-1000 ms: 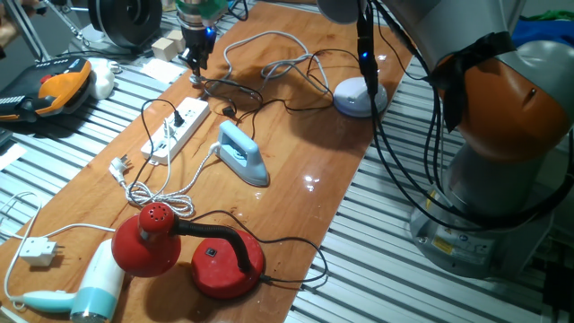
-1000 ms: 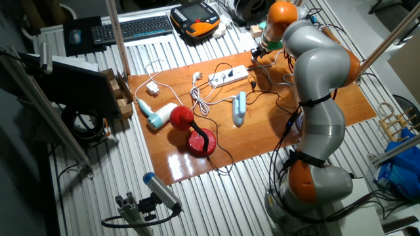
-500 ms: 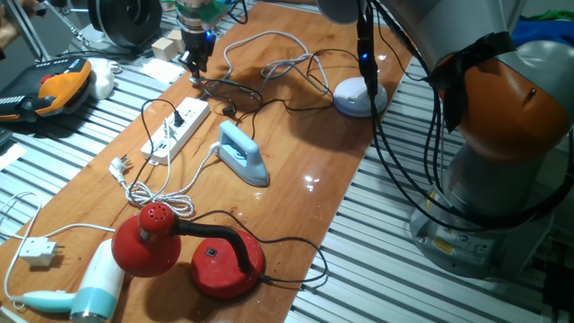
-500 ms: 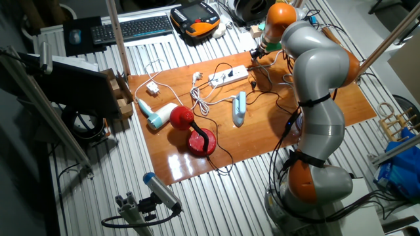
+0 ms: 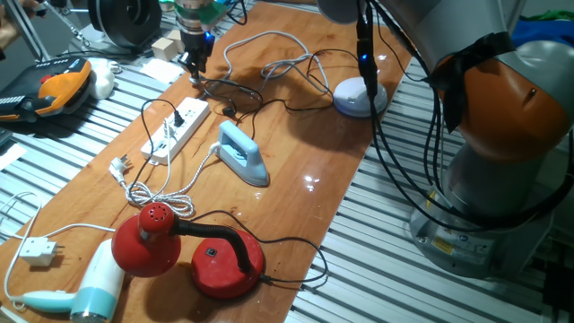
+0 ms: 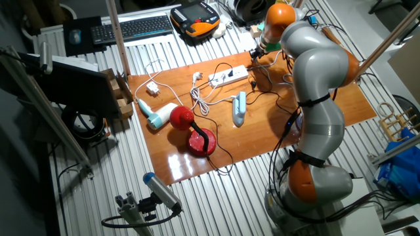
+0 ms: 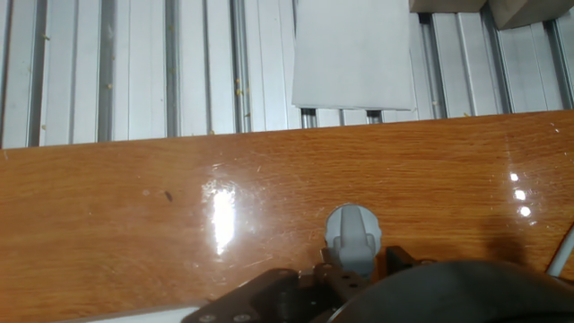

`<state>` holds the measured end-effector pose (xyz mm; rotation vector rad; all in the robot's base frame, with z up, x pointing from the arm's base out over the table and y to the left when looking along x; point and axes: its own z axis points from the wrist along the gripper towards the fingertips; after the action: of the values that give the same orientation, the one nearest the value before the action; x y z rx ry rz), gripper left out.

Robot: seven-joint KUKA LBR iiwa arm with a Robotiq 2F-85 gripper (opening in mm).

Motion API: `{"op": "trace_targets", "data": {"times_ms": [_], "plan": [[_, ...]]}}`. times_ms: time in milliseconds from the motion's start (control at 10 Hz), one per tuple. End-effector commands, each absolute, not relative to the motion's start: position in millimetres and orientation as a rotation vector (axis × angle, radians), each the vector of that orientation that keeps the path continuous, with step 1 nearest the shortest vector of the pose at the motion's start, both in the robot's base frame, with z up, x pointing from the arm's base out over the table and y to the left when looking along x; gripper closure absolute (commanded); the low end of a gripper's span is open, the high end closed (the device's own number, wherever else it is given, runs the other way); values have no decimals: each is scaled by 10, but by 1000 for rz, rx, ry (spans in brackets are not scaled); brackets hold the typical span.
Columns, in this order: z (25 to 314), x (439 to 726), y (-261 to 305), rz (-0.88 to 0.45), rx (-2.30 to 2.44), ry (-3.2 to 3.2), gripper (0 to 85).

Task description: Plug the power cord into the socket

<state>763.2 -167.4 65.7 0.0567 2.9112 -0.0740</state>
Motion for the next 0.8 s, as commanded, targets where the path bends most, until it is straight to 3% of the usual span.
{"op": "trace_targets", "data": {"times_ms": [0, 700], "plan": [[643, 7635, -1676, -74, 57, 2910, 510], [577, 7652, -1683, -69, 57, 2904, 510]]}}
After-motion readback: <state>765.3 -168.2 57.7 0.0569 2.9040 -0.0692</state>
